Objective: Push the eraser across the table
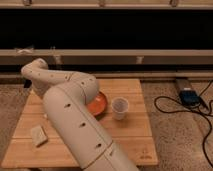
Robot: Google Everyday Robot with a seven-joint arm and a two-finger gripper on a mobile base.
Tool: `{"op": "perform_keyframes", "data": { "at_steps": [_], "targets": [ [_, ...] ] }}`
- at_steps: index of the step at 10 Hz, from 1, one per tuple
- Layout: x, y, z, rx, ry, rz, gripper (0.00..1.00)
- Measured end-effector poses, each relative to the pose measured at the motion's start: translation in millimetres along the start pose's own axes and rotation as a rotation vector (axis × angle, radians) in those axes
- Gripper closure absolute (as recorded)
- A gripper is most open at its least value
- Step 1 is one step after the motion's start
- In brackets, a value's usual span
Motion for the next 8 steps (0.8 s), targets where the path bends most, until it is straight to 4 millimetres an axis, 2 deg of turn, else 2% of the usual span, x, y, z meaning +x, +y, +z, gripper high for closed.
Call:
{"op": "perform_keyframes", "data": {
  "at_steps": [3,8],
  "targets": [
    [7,-13,-1,0.040,0.035,0.020,1.00],
    [22,-49,-5,0.088,0.060,0.071,1.00]
  ]
}}
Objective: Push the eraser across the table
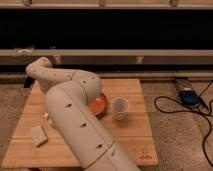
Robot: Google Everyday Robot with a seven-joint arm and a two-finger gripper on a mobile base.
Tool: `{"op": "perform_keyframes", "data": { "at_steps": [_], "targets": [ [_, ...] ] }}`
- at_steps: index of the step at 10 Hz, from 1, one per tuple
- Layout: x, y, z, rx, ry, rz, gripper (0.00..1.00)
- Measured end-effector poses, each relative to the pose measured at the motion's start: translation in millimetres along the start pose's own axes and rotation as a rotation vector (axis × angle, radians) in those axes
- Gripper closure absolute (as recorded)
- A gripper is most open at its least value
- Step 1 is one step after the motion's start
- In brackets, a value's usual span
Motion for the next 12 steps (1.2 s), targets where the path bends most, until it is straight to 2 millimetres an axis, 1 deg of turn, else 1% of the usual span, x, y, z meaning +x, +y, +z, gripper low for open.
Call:
{"op": "perform_keyframes", "data": {
  "at_steps": [8,12],
  "targets": [
    [9,-34,1,0.029,0.025,0.039,1.00],
    [17,-56,6,0.039,0.053,0.066,1.00]
  ]
}}
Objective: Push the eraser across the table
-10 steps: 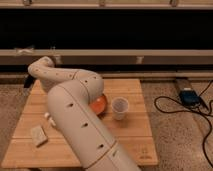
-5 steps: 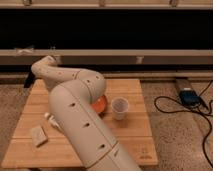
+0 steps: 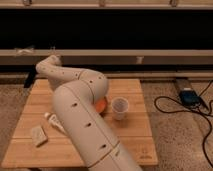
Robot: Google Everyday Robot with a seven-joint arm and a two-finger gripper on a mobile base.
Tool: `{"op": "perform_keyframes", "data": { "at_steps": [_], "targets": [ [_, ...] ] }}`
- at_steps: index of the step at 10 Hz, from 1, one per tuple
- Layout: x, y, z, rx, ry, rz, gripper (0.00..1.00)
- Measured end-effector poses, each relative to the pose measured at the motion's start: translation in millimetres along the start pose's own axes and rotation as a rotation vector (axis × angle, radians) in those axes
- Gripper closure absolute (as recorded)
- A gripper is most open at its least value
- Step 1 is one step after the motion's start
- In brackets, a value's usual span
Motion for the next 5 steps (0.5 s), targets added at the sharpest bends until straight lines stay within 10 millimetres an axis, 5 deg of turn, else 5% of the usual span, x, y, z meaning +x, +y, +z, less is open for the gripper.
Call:
{"op": "perform_keyframes", "data": {
  "at_steps": [5],
  "targets": [
    [13,-41,5,0.028,0.012,0.075,1.00]
  ]
}}
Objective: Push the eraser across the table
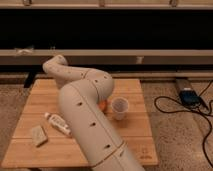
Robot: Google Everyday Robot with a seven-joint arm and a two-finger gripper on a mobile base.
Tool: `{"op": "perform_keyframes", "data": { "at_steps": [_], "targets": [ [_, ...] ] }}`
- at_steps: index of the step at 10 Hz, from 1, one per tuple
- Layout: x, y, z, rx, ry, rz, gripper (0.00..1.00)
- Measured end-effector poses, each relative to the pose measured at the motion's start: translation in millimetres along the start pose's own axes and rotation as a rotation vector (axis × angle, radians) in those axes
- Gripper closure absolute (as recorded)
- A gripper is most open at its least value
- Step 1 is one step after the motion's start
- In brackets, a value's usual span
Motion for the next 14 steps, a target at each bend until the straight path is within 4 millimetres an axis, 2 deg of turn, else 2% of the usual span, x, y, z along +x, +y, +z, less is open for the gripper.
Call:
{"op": "perform_keyframes", "data": {
  "at_steps": [3,6,14],
  "targets": [
    [6,-21,0,0.014,-0.009,0.046,1.00],
    [7,-30,0,0.023,-0.015,0.068,1.00],
    [24,-77,0,0.095,-0.027,0.161,1.00]
  ]
}}
